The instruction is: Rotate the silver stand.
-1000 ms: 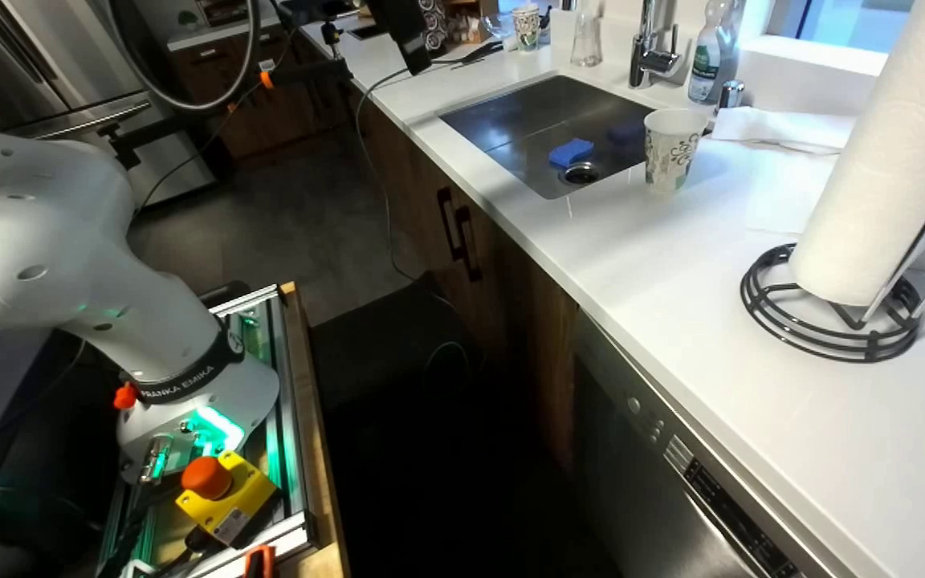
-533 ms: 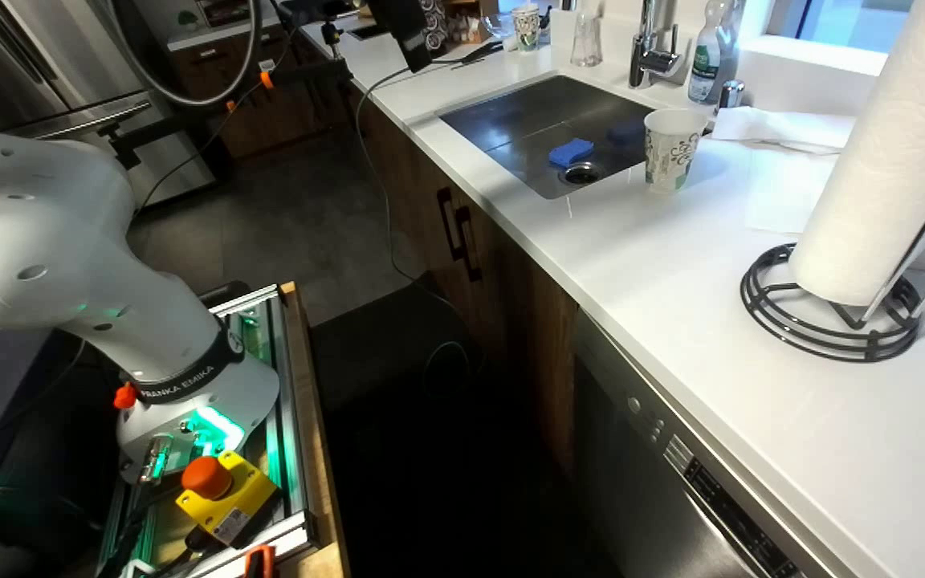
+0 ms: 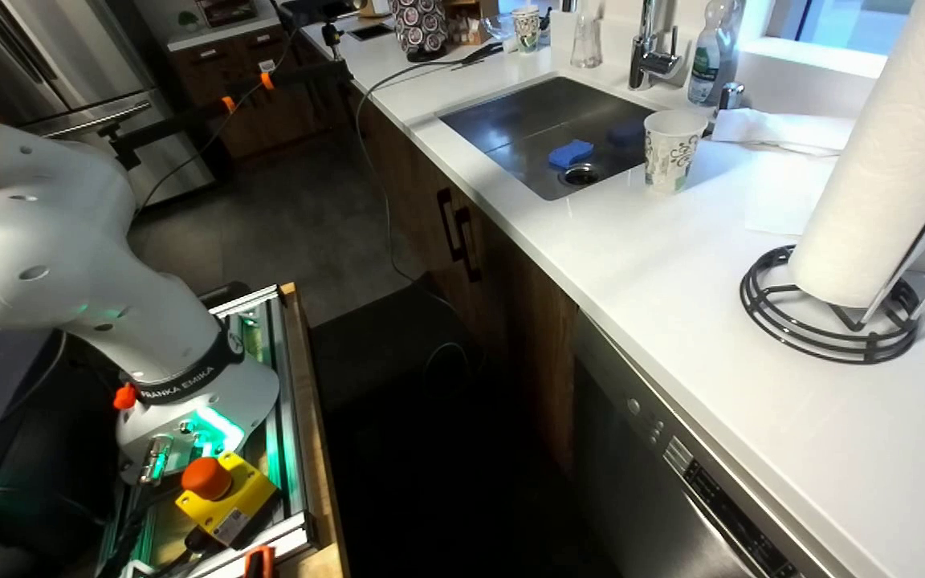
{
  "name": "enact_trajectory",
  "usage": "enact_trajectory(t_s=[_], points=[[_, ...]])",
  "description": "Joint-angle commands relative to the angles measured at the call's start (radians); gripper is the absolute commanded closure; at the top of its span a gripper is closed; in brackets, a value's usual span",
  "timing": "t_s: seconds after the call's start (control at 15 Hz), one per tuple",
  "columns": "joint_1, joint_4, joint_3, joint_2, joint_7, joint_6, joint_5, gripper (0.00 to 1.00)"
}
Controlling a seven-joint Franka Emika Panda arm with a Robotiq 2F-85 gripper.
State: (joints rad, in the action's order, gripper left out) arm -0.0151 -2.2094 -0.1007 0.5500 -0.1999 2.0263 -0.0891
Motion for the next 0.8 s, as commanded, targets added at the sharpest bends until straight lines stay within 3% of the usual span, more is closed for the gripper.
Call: enact_trajectory(t_s=[0.0, 0.47, 0.53, 0.6, 0.73], points=[[0.040, 0.256, 0.009, -0.214, 0.056, -0.024, 0.067, 0.00], [0.121, 0.673, -0.050, -0.531, 0.161, -0.069, 0.058, 0.00], [0.133, 0.720, -0.058, -0.579, 0.166, -0.029, 0.064, 0.00], [0.122, 0.590, -0.042, -0.473, 0.133, -0.016, 0.064, 0.00], [0.131, 0.624, -0.045, -0.508, 0.132, -0.016, 0.064, 0.00]])
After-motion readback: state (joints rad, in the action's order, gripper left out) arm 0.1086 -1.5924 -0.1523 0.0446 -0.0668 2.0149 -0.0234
